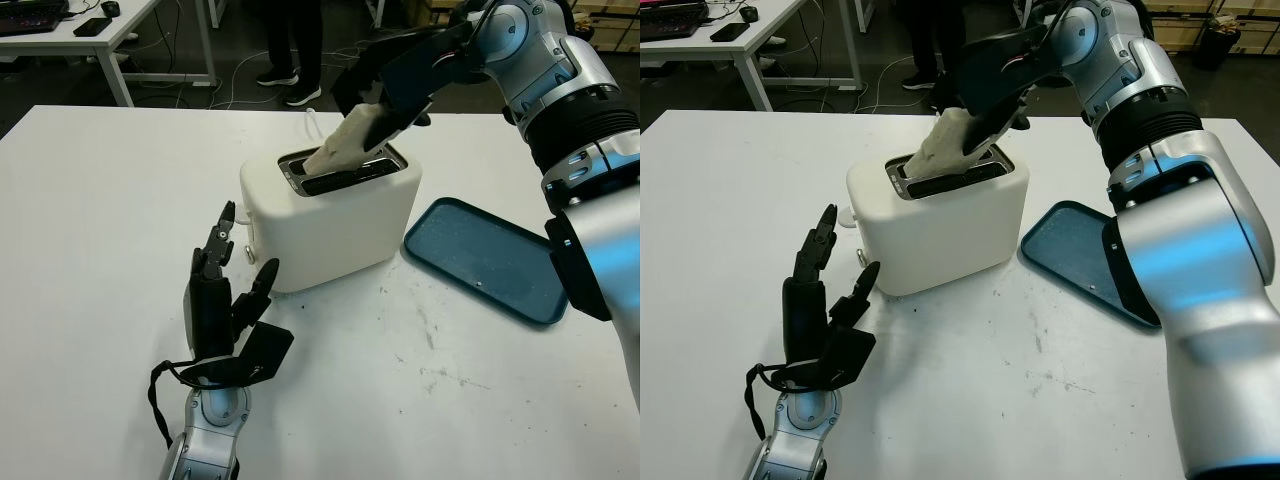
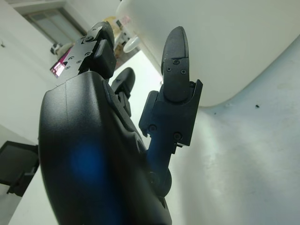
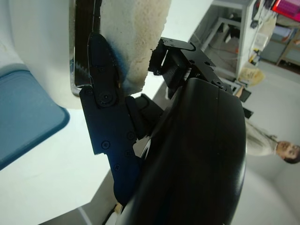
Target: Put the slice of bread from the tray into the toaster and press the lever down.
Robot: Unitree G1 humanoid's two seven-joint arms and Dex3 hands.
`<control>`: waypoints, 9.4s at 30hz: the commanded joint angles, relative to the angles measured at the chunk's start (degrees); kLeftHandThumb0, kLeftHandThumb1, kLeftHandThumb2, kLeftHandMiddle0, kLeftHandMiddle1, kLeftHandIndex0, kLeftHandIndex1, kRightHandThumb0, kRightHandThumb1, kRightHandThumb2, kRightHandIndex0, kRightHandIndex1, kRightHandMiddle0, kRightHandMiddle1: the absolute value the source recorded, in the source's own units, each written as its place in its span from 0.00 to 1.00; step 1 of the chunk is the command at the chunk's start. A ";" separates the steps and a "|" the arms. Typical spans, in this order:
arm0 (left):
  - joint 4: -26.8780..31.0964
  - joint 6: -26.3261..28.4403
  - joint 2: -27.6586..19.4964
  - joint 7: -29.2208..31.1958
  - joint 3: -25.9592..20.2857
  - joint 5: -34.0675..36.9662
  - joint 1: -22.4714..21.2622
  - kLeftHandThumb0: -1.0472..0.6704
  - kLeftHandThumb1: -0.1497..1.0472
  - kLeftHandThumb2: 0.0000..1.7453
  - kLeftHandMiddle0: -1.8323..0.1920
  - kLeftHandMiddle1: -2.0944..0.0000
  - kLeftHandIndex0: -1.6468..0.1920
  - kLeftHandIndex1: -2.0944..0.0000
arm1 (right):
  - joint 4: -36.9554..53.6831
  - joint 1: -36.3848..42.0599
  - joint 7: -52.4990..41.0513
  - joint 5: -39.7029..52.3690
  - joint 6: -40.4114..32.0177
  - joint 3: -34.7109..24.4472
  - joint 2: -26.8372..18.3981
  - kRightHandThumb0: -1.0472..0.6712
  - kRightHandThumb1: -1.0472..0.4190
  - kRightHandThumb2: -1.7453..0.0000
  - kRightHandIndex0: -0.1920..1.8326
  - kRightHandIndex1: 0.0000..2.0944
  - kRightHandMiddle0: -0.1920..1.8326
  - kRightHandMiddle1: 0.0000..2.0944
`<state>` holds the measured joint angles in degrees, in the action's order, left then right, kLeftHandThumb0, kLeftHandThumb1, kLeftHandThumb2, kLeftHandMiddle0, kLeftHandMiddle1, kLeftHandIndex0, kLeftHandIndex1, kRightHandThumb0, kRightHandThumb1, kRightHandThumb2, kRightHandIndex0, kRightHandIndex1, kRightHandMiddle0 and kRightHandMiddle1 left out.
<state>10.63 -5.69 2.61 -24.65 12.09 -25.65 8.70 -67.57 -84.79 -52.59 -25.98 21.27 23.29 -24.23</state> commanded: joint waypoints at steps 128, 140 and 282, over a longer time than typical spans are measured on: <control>-2.94 -1.51 2.00 -4.30 3.47 1.09 -1.36 0.37 0.89 0.14 0.90 0.67 0.75 1.00 | 12.83 6.40 10.29 -3.08 -2.65 -0.02 -2.52 0.31 0.17 1.00 0.32 0.52 0.51 0.20; 4.88 0.29 -1.77 -2.15 -1.22 -2.51 0.15 0.34 0.89 0.13 0.88 0.68 0.74 0.99 | 22.82 34.16 48.32 6.93 26.87 -19.31 -10.16 0.43 0.17 1.00 0.52 0.30 0.59 0.03; -24.06 -13.16 -32.31 7.96 -1.99 -18.56 -32.47 0.58 0.64 0.00 0.36 0.47 0.12 1.00 | 33.50 75.78 50.00 18.53 32.08 -29.51 4.93 0.57 0.09 0.99 0.61 0.03 0.58 0.00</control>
<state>-12.67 -19.47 -30.17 -17.58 9.29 -44.34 -22.90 -34.05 -9.28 -3.15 -7.60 51.65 -6.08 -18.81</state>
